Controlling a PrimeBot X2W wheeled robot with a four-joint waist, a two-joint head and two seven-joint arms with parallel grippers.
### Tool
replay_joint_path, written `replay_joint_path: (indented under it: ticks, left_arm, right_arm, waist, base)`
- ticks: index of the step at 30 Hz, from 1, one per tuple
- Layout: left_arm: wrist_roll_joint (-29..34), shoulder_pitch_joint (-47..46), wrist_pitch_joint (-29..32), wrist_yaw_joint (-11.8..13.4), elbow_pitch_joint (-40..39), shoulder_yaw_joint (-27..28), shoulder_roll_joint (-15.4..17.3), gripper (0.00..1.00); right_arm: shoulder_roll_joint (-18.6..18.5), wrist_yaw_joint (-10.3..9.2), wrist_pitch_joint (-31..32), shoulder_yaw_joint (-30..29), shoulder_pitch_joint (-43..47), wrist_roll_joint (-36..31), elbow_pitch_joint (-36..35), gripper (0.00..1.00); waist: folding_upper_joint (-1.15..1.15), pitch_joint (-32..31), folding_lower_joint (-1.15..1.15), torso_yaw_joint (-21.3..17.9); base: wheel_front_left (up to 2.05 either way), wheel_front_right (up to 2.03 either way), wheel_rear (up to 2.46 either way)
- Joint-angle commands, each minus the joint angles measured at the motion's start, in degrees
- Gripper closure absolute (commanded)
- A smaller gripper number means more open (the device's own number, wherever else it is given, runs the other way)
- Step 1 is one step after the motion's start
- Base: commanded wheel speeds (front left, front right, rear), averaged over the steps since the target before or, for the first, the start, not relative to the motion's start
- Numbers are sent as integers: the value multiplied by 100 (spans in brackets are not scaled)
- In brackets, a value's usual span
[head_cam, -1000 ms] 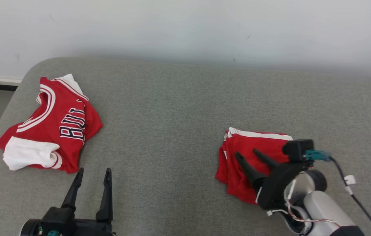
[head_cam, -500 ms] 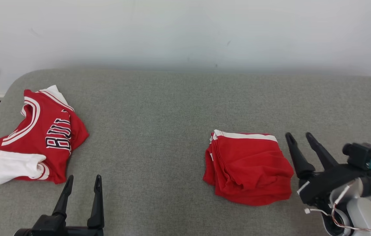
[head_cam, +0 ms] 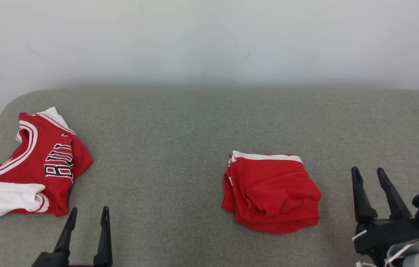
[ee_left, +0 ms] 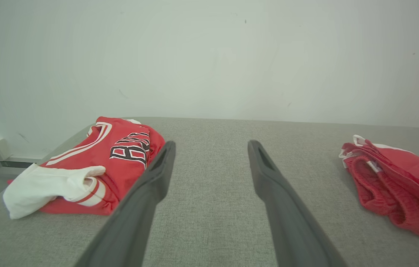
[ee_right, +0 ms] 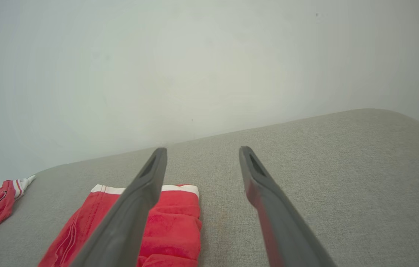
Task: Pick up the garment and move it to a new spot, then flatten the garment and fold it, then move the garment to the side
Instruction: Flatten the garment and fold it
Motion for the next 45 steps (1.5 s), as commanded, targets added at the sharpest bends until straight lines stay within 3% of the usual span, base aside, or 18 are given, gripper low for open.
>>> replay_joint_path:
  ticks: [1, 10, 11, 12, 13, 14, 23, 33, 45]
  left_arm:
    - [49, 77, -19, 6, -36, 20, 19, 0]
    - [76, 106, -19, 6, -98, 29, -38, 0]
    - [70, 82, -19, 7, -98, 18, -40, 0]
    - [63, 57, -19, 7, -98, 12, -39, 0]
    - [59, 29, -19, 6, -94, -7, -41, 0]
    - [55, 4, -19, 7, -86, -14, -44, 0]
    - [-21, -173, -19, 7, -39, -79, -18, 0]
    - [-20, -291, -19, 7, 0, -125, -40, 0]
    - [-21, -304, -19, 7, 14, -85, -32, 0]
  right_arm:
    - [52, -14, -110, 34, 98, -120, -47, 0]
    - [142, -14, -541, 248, 276, -532, 68, 0]
    - [141, -14, -553, 268, 247, -522, 134, 5]
    - [136, -14, -581, 277, 203, -506, 205, 30]
    - [119, -14, -595, 287, 156, -486, 275, 96]
    - [97, -14, -590, 321, 103, -477, 373, 100]
    - [-101, -14, -708, 868, -726, -536, 1508, 100]
    - [128, -14, -840, 1570, -1298, -574, 2842, 100]
    - [703, -14, -848, 2048, -1228, -618, 2722, 100]
  waist:
    - [0, -24, 0, -42]
    - [0, -1, 0, -103]
    - [0, 18, 0, -96]
    - [0, 32, 0, -88]
    - [0, 55, 0, -69]
    - [0, 72, 0, -55]
    - [0, 292, 0, 175]
    - [0, 396, 0, 461]
    - [0, 412, 0, 503]
  base:
    - [0, 0, 0]
    - [0, 0, 0]
    - [0, 0, 0]
    - [0, 0, 0]
    - [0, 0, 0]
    - [0, 0, 0]
    - [0, 0, 0]
    - [0, 0, 0]
    - [0, 0, 0]
